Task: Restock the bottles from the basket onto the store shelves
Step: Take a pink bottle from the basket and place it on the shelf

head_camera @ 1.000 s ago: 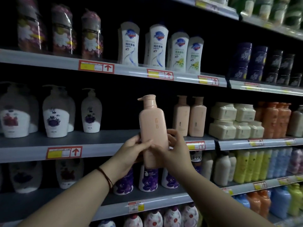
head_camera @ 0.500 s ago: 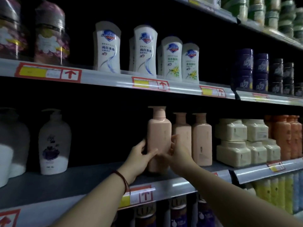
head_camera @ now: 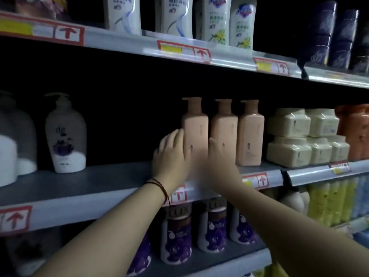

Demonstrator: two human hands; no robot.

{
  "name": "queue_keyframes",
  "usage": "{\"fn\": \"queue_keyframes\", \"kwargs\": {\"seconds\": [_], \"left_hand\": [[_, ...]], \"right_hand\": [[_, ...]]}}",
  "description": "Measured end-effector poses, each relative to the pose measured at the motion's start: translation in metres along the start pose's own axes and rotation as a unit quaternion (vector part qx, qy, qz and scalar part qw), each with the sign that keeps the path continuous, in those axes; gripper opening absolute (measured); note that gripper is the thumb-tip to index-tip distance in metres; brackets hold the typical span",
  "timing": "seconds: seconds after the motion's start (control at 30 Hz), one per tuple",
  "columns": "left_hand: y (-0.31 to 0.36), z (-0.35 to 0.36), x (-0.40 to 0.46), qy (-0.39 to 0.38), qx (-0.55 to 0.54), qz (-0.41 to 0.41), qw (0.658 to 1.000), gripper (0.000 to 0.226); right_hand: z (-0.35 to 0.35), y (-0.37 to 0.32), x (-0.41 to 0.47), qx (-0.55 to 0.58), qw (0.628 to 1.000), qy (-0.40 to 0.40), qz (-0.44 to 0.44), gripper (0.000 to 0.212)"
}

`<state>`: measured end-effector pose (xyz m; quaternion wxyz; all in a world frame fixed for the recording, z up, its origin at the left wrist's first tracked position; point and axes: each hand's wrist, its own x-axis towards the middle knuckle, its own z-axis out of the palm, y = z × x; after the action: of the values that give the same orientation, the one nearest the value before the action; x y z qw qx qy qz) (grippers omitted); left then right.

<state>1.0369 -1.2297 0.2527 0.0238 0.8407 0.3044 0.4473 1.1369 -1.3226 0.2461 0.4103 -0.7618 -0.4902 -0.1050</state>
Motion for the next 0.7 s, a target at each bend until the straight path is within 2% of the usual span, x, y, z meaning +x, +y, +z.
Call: {"fn": "queue_keyframes", "kwargs": {"seconds": [0.03,0.13,0.27,0.33,0.4,0.47,0.57,0.7], "left_hand": [[0.002,-0.005,-0.013,0.022,0.025,0.051,0.998,0.059],[0.004,-0.014,-0.065,0.014,0.066,0.171,0.983,0.051],[-0.007,-0.011,-0.148,-0.058,0.127,0.226,0.964,0.037],[-0.012,-0.005,-0.192,-0.114,0.128,0.208,0.963,0.033],[-0.015,0.002,-0.239,-0.226,0.103,0.152,0.957,0.034],[-0.021,0.015,-0.281,-0.330,0.089,0.096,0.935,0.037],[-0.038,0.042,-0.343,-0.475,0.077,0.034,0.876,0.038],[-0.060,0.084,-0.415,-0.608,-0.001,-0.064,0.791,0.034]], "right_hand": [[-0.005,0.003,-0.013,-0.030,0.999,0.003,-0.026,0.060],[-0.018,0.014,-0.055,-0.114,0.990,0.001,-0.081,0.052],[-0.013,0.037,-0.125,-0.215,0.964,-0.048,-0.146,0.042],[-0.005,0.048,-0.166,-0.251,0.953,-0.095,-0.141,0.037],[0.009,0.063,-0.207,-0.256,0.942,-0.183,-0.114,0.039],[0.029,0.082,-0.246,-0.254,0.927,-0.269,-0.066,0.041],[0.062,0.110,-0.304,-0.254,0.882,-0.397,0.025,0.043],[0.103,0.152,-0.364,-0.272,0.787,-0.535,0.145,0.047]]}}
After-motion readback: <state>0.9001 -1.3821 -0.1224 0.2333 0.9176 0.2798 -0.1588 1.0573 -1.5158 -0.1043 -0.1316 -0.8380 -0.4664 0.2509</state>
